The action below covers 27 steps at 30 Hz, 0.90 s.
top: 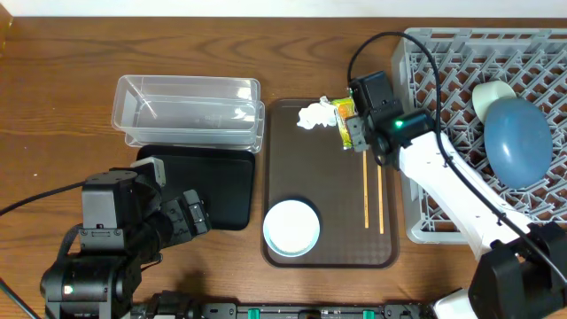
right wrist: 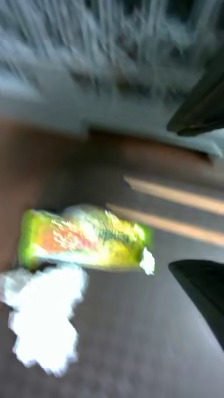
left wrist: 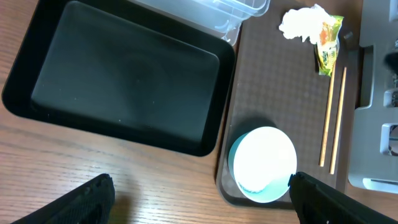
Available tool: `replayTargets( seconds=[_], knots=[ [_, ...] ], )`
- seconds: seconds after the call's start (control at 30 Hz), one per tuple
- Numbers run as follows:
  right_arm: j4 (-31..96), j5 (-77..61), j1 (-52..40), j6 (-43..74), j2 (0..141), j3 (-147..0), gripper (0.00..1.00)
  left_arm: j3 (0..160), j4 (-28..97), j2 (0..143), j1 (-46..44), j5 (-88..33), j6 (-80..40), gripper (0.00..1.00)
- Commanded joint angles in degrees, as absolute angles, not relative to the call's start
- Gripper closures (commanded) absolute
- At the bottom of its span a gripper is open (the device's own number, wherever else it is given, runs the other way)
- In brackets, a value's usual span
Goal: Sort waste into correct bins and load items into the dishwasher rack
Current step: 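Grasp one wooden chopstick on the tray with the right gripper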
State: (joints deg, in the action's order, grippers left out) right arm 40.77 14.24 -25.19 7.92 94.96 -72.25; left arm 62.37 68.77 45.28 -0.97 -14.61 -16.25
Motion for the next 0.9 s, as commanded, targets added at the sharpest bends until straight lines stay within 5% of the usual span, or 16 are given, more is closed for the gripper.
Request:
replayTargets(
  seconds=[0.0, 0.5, 0.57, 0.7, 0.87],
  knots=[
    [45.34, 3.18, -24.45, 22.26, 96.95, -72.27, 0.41, 62.85, 68.77, 45.32, -1.08, -13.87, -15.7, 0.08],
    [43.2, 3.27, -25.02, 28.71, 105.71, -62.78, 0.55, 62.87, 68.75, 45.32, -1.08, -13.87, -15.7, 0.08],
    [42.54, 3.18, -24.73, 28.71, 105.82, -61.49, 0.61, 62.87, 68.77, 45.32, -1.08, -13.87, -15.7, 0.08],
    [42.28, 2.13, -24.27, 28.69, 105.82, -59.68, 0.98, 62.87, 68.77, 45.32, -1.08, -13.85, -15.7, 0.08],
    [43.13, 1.63, -24.23, 26.2, 102.94, -60.71, 0.99, 62.85, 68.77, 45.32, -1.08, -13.87, -15.7, 0.09]
  ],
)
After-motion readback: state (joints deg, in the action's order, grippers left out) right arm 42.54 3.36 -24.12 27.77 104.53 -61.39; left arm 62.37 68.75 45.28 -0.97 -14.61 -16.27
